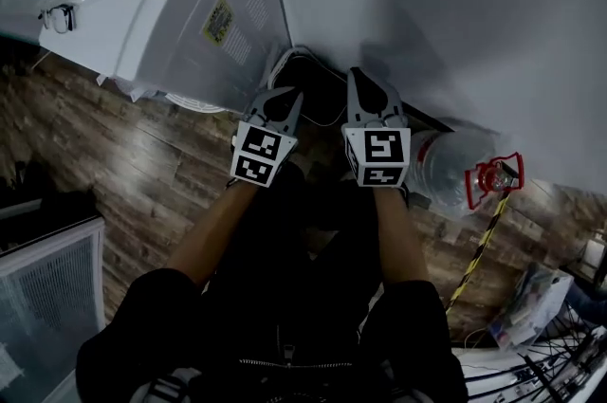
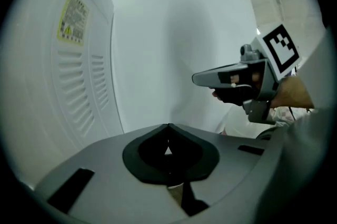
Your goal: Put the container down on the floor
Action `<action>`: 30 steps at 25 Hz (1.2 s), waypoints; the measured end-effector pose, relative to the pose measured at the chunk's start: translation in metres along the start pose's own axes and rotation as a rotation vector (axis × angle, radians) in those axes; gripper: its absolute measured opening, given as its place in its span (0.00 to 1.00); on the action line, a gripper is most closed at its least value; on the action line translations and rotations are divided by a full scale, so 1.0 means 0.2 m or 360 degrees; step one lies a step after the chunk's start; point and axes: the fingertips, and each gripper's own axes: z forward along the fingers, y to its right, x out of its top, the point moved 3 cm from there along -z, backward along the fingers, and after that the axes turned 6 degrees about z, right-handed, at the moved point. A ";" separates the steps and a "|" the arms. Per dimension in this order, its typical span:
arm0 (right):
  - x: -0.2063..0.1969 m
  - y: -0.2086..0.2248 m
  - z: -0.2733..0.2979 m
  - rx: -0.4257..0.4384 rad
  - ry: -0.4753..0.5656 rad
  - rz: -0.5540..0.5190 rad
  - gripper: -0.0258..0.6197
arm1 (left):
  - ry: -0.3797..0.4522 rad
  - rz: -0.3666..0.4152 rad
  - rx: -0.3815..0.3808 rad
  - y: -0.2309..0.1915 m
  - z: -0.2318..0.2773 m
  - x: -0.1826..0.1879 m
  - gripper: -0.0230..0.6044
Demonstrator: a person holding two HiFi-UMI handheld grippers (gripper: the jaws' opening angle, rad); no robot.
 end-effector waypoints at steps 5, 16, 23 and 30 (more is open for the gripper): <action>0.30 -0.02 -0.26 -0.0014 -0.0102 0.0152 0.06 | -0.0153 0.0006 -0.0036 0.08 -0.21 0.30 0.06; 1.12 -0.37 -0.97 -0.0188 -0.0185 0.0225 0.06 | -0.0142 -0.0004 -0.0063 0.13 -1.04 1.10 0.06; 1.25 -0.59 -1.16 -0.0226 -0.0163 0.0201 0.05 | -0.0062 -0.0078 0.0034 0.02 -1.41 1.18 0.06; 1.34 -0.83 -1.15 -0.0133 -0.0122 0.0099 0.05 | -0.0012 -0.0123 0.0034 -0.05 -1.58 1.12 0.06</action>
